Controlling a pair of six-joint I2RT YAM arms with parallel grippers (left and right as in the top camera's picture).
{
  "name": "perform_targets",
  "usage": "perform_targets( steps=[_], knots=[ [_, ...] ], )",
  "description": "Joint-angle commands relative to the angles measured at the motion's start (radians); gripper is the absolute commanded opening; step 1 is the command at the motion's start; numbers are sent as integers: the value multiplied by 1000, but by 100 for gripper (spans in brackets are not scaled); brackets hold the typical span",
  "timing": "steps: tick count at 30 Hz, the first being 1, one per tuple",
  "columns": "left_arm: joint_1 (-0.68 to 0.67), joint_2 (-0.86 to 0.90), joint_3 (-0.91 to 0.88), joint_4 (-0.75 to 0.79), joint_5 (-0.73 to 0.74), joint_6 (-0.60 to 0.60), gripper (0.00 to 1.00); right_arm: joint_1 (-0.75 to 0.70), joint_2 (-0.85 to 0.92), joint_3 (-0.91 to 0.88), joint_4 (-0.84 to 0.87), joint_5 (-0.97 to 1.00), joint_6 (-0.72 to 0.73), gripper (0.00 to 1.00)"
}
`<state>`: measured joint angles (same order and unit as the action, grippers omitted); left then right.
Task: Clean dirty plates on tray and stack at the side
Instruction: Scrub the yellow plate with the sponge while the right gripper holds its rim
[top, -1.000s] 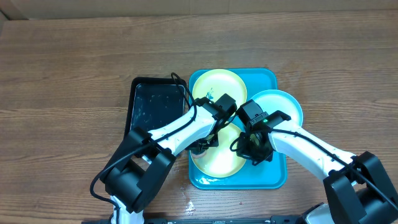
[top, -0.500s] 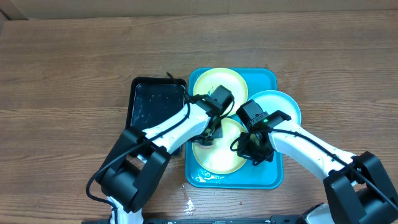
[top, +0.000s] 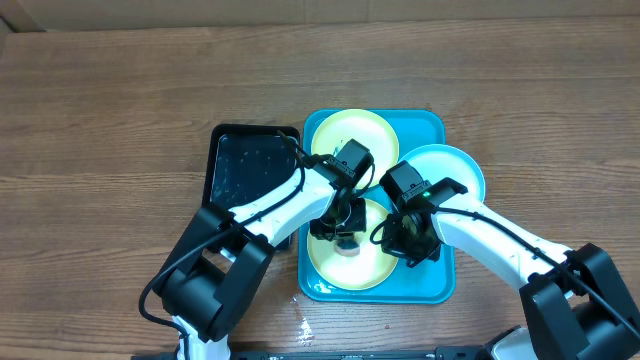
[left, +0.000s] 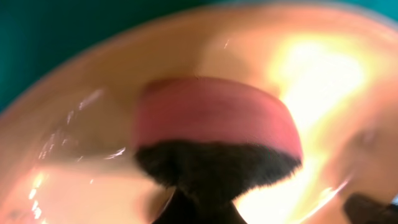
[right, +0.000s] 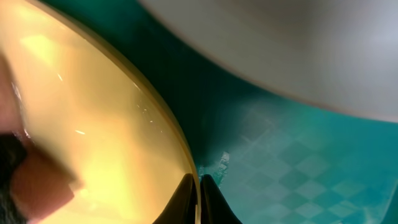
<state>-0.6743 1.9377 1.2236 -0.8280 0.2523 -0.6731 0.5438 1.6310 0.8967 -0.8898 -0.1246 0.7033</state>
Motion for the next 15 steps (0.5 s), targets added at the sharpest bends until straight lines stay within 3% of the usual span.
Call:
perform_targets(
  steps=[1, 9, 15],
  knots=[
    [-18, 2, -43, -69, -119, -23, 4, -1, 0, 2, 13, 18, 1, 4],
    [-8, -88, -43, -156, -539, -149, 4, -1, 0, 2, 13, 18, 1, 4],
    [28, -93, -43, -154, -569, -151, 4, -1, 0, 2, 13, 18, 1, 4]
  ],
)
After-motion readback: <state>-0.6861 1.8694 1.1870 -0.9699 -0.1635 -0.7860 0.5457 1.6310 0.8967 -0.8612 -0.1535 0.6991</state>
